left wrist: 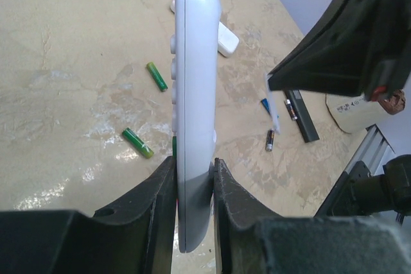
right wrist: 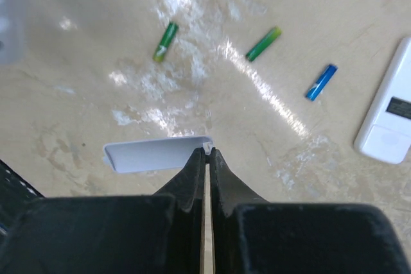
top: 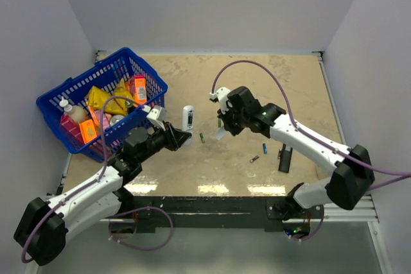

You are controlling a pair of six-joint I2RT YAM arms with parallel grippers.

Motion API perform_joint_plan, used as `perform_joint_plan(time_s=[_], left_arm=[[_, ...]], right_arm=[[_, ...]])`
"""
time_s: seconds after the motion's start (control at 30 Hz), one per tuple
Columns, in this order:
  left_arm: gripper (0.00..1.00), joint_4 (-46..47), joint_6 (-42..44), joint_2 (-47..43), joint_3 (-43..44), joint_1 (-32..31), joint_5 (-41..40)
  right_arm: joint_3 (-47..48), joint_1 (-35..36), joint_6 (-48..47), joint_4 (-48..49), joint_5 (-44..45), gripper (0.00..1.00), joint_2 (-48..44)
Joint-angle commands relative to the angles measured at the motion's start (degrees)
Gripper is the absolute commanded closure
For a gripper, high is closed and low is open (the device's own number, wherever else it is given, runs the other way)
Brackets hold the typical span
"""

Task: Load the batteries into the remote control
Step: Pick up the battery cover at the center of the board, then place the battery cover at the center of the board.

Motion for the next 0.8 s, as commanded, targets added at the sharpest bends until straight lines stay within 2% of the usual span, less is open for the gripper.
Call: perform_joint_plan(time_s=[0.0,0.07,0.3,0.4,0.47,0.6,0.77], left_arm=[[1.00,4.3,0.3,0.4,1.7,0.2,2.8],[1.00,4.5,0.0,0.5,1.8,0.2,3.4],[1.00,6.0,-1.9,2.3,2.9,0.1,7.7],[1.00,6.0,-2.0,3.0,4.0,0.2,9.5],[1.00,5.3,-2.3,2.9,4.2,0.1,9.6],[1.00,3.5,-2.1,1.3,4.1,0.2,7.1],[1.00,-1.1,0.0,-1.6,4.5,0.2,1.5]], right_arm=[[-0.1,-0.4,2.8,7.4,-0.2,1.00,-5.9],[-0.5,-0.3,5.4,9.2,0.2,1.00,-8.0],[-8.3,-0.1,3.5,25.8,-4.7,1.00,-17.4],[-9.4,-0.2,3.5,27.5,-2.8,1.00,-18.5],[-7.7,-0.2,3.6,24.7,-0.5,1.00,-17.3],[-2.2,-0.2,0.9,9.8,5.4,1.00,-11.1],[-1.1,-0.3,5.0,-1.1,10.5,1.00,-2.6]])
